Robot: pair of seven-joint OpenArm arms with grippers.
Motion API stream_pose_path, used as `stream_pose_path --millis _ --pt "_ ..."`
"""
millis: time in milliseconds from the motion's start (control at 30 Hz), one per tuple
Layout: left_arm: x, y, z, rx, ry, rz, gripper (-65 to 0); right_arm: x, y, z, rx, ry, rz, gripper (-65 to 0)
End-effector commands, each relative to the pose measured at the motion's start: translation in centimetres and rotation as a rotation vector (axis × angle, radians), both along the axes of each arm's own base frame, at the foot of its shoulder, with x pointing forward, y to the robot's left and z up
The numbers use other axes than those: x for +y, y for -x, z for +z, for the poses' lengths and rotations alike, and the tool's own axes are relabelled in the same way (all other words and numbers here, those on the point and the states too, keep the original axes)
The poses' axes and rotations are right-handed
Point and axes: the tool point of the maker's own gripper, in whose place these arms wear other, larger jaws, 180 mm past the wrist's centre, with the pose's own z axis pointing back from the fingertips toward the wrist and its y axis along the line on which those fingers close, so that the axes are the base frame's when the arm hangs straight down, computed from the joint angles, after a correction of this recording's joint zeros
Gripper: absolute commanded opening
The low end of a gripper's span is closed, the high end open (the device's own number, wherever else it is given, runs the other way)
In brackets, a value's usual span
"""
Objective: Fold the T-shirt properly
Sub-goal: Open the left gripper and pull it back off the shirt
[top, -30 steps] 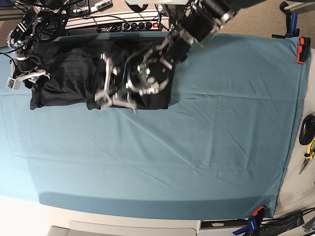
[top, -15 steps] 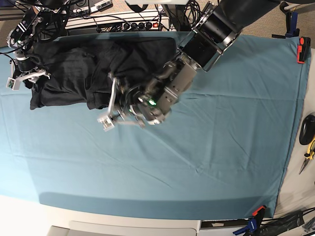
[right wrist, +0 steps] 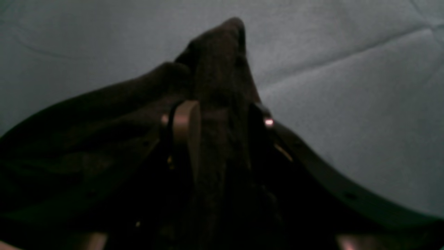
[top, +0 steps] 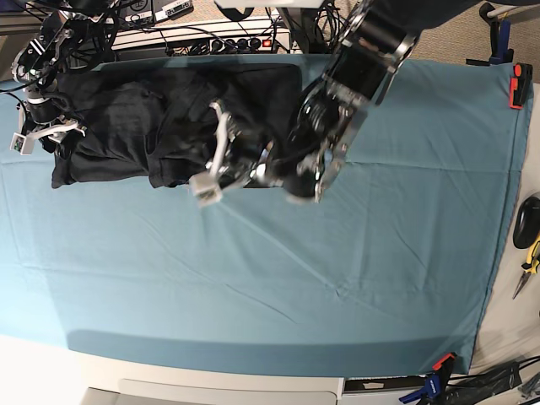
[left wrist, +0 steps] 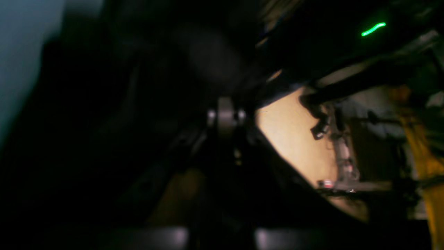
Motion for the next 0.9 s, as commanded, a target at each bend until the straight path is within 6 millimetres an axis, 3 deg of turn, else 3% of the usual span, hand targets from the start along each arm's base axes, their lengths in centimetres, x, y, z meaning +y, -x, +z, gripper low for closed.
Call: stream_pose_path --millis 0,167,367,600,767,867 --pt "-0.8 -1.0 1.7 -0.045 0.063 0.025 -65.0 -0.7 -0.8 1.8 -0.054 0.029 0.004 -41.6" --pt "-0.4 -1.1 -1.1 -0.156 -0.016 0.070 -65.0 -0.7 -0.8 1.8 -0.054 0.029 0.004 -41.6" --pt "-1.1 -2.1 -0.9 -0.200 0.001 0.142 -65.0 -0.7 -0.8 1.8 -0.054 0.029 0.004 -41.6" --pt "0.8 -7.2 -1.9 -0.331 -0.135 0.369 -65.0 -0.7 -0.8 1.8 -0.054 0.029 0.004 -41.6" --pt "4.3 -11.4 -2.9 -0.405 -0.307 0.598 -65.0 -0.7 -0.8 1.8 -0.054 0.029 0.004 -41.6" --pt "5.7 -12.4 -3.1 -0.436 -0.361 0.654 -65.0 -0.7 -0.8 1.8 -0.054 0.029 0.004 -41.6"
